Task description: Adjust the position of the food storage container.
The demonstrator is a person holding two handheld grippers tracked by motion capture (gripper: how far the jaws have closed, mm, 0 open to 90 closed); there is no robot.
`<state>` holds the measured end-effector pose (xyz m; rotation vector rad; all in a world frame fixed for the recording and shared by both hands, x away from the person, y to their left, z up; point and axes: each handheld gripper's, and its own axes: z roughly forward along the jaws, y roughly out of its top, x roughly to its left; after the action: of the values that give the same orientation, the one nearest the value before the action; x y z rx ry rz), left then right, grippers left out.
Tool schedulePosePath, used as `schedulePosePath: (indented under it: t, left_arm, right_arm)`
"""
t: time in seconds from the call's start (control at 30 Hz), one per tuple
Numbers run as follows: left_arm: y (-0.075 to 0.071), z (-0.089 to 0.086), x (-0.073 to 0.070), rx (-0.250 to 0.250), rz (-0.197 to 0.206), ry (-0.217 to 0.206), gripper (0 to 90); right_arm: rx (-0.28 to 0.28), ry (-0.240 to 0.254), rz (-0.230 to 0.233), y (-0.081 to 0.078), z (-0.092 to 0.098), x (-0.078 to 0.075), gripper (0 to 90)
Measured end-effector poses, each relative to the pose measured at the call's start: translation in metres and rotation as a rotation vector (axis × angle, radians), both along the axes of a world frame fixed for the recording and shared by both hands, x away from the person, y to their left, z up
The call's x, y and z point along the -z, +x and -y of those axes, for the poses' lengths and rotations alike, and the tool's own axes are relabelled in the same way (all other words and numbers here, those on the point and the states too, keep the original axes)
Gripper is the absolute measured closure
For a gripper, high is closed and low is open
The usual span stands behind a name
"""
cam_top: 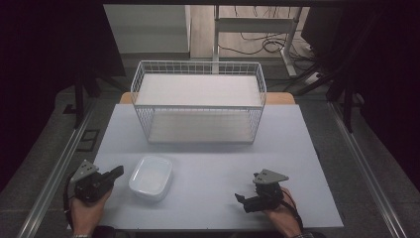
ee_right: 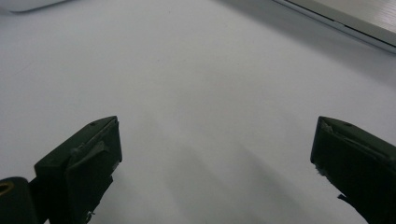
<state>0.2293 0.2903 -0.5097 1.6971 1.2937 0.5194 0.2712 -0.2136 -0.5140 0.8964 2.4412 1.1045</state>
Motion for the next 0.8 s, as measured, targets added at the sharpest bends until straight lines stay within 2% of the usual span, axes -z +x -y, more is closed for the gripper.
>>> schedulePosePath:
  t: [0.1, 0.33, 0.43, 0.63, 0.8]
  left_arm:
    - [0.010, 0.002, 0.001, -0.002, -0.006, 0.012, 89.8]
    - [0.026, 0.005, 0.004, -0.001, -0.029, 0.008, 89.8]
    - [0.033, 0.010, 0.004, 0.015, -0.035, 0.016, 89.8]
    - [0.048, 0.029, 0.001, 0.077, -0.070, 0.011, 89.9]
    - [0.055, 0.041, -0.001, 0.120, -0.077, 0.012, 89.9]
  right_arm:
    - [-0.005, -0.010, 0.001, 0.000, -0.001, 0.001, 1.9]
    - [0.010, -0.020, -0.001, 0.000, -0.001, 0.002, 2.0]
    - [0.013, -0.017, -0.006, 0.001, -0.001, 0.002, 2.0]
    - [0.001, -0.026, -0.012, 0.001, -0.002, 0.003, 2.0]
    - [0.000, -0.027, -0.014, 0.001, -0.003, 0.004, 2.0]
